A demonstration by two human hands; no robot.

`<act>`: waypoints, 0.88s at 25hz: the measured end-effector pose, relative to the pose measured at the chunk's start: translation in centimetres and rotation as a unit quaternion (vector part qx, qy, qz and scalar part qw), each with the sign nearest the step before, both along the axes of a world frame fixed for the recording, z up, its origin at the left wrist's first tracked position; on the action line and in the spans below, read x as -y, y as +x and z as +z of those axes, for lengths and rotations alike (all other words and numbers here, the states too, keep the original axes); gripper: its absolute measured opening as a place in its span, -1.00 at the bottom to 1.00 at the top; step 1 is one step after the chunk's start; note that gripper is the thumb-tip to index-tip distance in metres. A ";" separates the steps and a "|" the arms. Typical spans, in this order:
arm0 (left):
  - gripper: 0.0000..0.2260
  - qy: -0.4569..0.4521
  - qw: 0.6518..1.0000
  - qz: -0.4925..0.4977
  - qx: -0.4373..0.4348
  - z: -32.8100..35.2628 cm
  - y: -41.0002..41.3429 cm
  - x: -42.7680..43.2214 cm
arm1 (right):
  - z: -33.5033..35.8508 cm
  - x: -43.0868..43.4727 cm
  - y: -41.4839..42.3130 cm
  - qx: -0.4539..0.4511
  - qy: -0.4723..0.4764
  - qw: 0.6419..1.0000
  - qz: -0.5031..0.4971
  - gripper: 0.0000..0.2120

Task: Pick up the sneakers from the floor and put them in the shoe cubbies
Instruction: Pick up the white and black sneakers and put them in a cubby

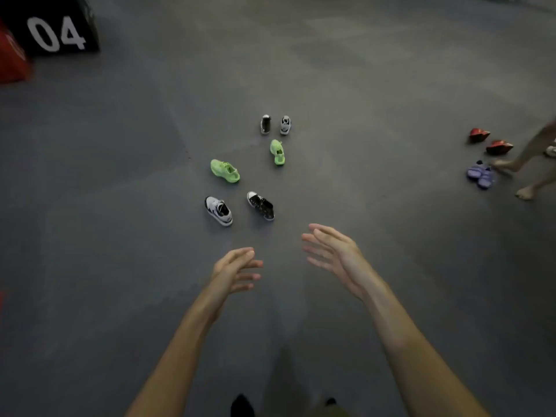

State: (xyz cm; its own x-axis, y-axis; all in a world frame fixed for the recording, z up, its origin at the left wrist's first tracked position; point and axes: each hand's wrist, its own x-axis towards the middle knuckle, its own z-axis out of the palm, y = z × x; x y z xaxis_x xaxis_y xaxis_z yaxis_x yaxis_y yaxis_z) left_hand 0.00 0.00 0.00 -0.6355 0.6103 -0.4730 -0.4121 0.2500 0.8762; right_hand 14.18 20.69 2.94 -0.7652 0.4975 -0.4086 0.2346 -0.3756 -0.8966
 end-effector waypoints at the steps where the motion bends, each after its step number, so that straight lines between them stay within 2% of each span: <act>1: -0.72 -0.011 1.000 0.005 -0.008 -0.7 -0.4 0.0 | -0.6 0.0 -0.3 0.000 -0.010 1.000 -0.016 -0.65; 3: -0.76 -0.039 0.999 0.003 -0.021 -1.9 -1.1 -0.4 | -1.8 -0.3 -0.5 0.011 -0.022 0.999 -0.033 -0.65; 6: -0.75 -0.037 0.999 0.000 0.015 -3.0 -1.9 -2.5 | -3.5 -1.6 -1.0 0.034 -0.033 0.998 -0.048 -0.63; 10: -0.75 -0.064 0.998 -0.019 0.023 -4.4 -4.6 -8.4 | -5.6 -6.5 -3.3 0.065 -0.024 0.996 -0.060 -0.67; 15: -0.81 -0.127 0.991 -0.035 -0.007 -7.0 -9.5 -19.9 | -9.0 -16.6 -7.7 0.102 -0.030 0.993 -0.054 -0.70; 22: -0.81 -0.149 0.988 -0.004 0.028 -6.6 -16.6 -37.1 | -11.1 -33.3 -15.8 0.146 -0.051 0.988 -0.006 -0.73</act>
State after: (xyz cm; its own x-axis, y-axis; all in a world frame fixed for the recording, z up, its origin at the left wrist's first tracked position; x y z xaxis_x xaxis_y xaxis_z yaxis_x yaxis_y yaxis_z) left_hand -16.56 37.06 -6.59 -0.5986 0.4432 -0.6673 -0.4557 0.4967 0.7387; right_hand -1.62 54.01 -8.14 -0.6018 0.4508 -0.6593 0.4727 -0.4643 -0.7490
